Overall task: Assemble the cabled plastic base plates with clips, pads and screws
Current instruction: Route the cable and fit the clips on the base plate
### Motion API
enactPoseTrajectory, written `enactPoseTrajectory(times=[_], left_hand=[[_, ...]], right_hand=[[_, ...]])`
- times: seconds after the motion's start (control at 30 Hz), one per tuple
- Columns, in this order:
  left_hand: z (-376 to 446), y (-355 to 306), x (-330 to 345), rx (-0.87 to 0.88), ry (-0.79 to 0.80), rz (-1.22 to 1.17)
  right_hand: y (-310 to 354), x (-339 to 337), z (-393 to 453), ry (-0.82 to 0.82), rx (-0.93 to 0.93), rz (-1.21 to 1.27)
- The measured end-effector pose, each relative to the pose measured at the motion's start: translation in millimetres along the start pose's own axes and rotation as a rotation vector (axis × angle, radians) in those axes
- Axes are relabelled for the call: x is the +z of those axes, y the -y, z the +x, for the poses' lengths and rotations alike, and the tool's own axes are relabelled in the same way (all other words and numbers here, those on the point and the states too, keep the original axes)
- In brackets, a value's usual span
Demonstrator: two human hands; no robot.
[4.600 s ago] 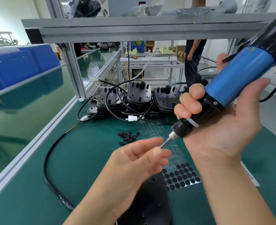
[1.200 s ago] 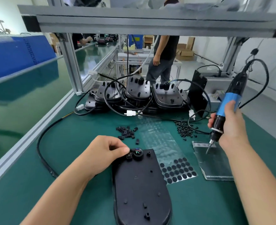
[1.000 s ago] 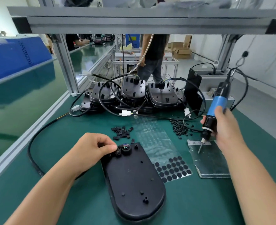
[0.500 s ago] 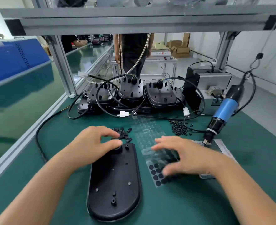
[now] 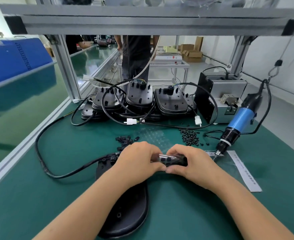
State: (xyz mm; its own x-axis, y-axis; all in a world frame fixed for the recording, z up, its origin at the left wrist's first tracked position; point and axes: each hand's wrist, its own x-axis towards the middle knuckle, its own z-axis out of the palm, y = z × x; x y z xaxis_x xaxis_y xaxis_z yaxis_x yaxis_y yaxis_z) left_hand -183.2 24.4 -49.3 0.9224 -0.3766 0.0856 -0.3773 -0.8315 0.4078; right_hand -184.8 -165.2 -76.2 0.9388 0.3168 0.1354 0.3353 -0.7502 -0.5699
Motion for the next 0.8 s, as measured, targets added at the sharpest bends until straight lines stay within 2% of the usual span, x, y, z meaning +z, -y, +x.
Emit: enactPoseTrajectory(times=[0.17, 0.3, 0.63, 0.8], left_hand=[[-0.1, 1.4, 2.2, 0.026, -0.067, -0.014], [0.3, 1.5, 3.2, 0.019, -0.064, -0.022], [-1.2, 4.3, 5.6, 0.092, -0.108, -0.064], [-1.2, 2.5, 3.9, 0.080, -0.075, -0.031]], right_hand=[[7.4, -8.7, -5.9, -0.068, -0.068, 0.139], [15.4, -11.5, -4.7, -0.190, -0.141, 0.047], [23.5, -13.3, 2.0, -0.212, -0.083, -0.058], [28.7, -11.6, 1.8, -0.263, -0.055, -0.092]])
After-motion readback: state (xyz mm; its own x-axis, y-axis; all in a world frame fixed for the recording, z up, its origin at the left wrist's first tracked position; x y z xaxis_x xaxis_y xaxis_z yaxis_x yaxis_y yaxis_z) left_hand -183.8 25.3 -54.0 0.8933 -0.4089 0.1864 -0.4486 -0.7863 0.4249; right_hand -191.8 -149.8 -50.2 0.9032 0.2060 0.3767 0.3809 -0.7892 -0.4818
